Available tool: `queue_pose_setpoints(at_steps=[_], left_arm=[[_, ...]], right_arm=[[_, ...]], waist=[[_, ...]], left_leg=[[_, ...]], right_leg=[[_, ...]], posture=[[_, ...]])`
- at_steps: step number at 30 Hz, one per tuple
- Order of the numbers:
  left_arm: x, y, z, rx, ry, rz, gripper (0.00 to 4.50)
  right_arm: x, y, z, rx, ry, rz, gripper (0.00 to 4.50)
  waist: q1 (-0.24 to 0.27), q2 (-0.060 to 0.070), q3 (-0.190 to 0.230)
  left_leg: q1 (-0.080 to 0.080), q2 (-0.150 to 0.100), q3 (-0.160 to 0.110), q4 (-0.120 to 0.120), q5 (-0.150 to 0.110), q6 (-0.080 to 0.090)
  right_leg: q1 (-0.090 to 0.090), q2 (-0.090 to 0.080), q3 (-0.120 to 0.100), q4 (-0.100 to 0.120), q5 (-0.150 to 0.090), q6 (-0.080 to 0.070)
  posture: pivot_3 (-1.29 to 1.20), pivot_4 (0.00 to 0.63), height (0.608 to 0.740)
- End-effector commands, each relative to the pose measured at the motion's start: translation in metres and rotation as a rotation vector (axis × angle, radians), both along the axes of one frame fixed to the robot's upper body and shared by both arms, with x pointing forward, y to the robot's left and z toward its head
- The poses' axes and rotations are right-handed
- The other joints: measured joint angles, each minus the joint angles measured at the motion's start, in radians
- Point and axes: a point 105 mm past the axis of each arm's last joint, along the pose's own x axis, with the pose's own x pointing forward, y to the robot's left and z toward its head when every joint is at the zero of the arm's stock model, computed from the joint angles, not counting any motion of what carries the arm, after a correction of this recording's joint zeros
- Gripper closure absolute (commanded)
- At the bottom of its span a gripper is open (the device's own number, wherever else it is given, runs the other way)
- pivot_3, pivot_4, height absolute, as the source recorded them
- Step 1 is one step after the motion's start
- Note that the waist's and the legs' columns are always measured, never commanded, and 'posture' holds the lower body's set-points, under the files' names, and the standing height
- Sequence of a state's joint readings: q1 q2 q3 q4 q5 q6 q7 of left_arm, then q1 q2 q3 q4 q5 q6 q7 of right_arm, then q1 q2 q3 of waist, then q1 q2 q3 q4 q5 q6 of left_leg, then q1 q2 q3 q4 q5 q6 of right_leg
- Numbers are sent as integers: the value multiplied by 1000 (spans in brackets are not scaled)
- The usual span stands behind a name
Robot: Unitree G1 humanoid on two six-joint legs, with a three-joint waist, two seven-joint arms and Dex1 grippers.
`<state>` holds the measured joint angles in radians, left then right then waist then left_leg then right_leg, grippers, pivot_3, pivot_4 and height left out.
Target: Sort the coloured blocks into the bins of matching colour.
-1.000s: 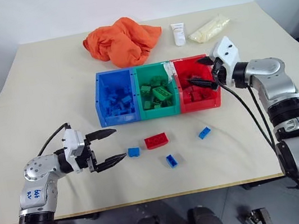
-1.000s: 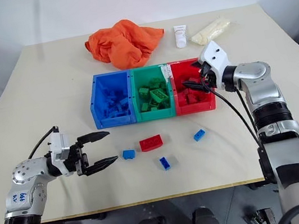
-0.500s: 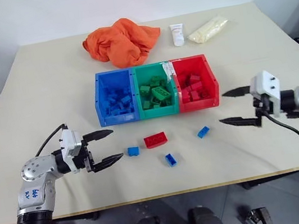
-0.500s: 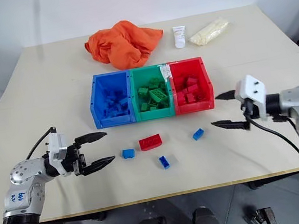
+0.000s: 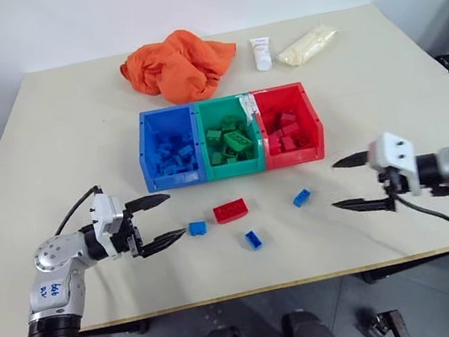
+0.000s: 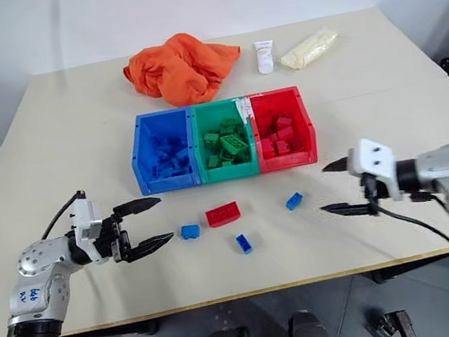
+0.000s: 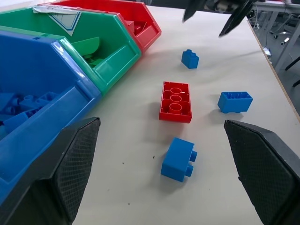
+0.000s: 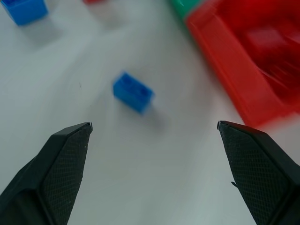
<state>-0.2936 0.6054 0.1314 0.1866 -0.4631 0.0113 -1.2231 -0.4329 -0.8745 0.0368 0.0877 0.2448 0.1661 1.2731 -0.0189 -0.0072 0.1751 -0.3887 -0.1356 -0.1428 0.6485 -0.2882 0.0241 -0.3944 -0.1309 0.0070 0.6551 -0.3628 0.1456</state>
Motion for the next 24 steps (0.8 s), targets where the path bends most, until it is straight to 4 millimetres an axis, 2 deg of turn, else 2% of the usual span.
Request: queue_pose_setpoints(at_steps=[1,5,8,11,15,19,24], left_arm=[[-5,-3,8,1,-41,-5,0],[-9,-3,9,1,-45,7,0],[-14,1,9,4,-46,30,0],[-18,3,8,7,-45,44,0],[-22,4,7,5,-42,57,0],[-23,5,7,3,-44,70,0],[-21,6,7,2,-46,76,0]], right_arm=[[10,12,-5,-32,9,34,23],[17,20,-17,-64,37,76,23],[25,23,-26,-83,49,89,572],[26,22,-27,-82,50,108,1527],[29,26,-15,-32,15,116,2913],[31,31,10,42,-37,98,3985],[40,53,49,147,-111,84,3964]], waist=[[2,0,0],[12,0,0],[15,0,0],[15,0,0],[15,0,0],[16,0,0],[11,0,0]], left_leg=[[0,0,0,0,0,0],[0,0,-1,0,-1,0],[0,0,-1,0,-1,0],[0,0,-1,1,-1,0],[0,0,-1,1,-1,0],[0,0,-1,1,-1,0],[0,0,0,0,-1,0]], right_leg=[[0,0,0,0,0,0],[0,0,-1,-1,0,0],[0,0,-1,-1,0,0],[0,0,-1,0,0,0],[0,0,-1,0,0,0],[0,0,-1,0,0,0],[-1,0,0,0,0,0]], posture=[[0,150,740],[0,150,740],[0,150,740],[0,150,740],[0,150,740],[0,150,740],[0,150,740]])
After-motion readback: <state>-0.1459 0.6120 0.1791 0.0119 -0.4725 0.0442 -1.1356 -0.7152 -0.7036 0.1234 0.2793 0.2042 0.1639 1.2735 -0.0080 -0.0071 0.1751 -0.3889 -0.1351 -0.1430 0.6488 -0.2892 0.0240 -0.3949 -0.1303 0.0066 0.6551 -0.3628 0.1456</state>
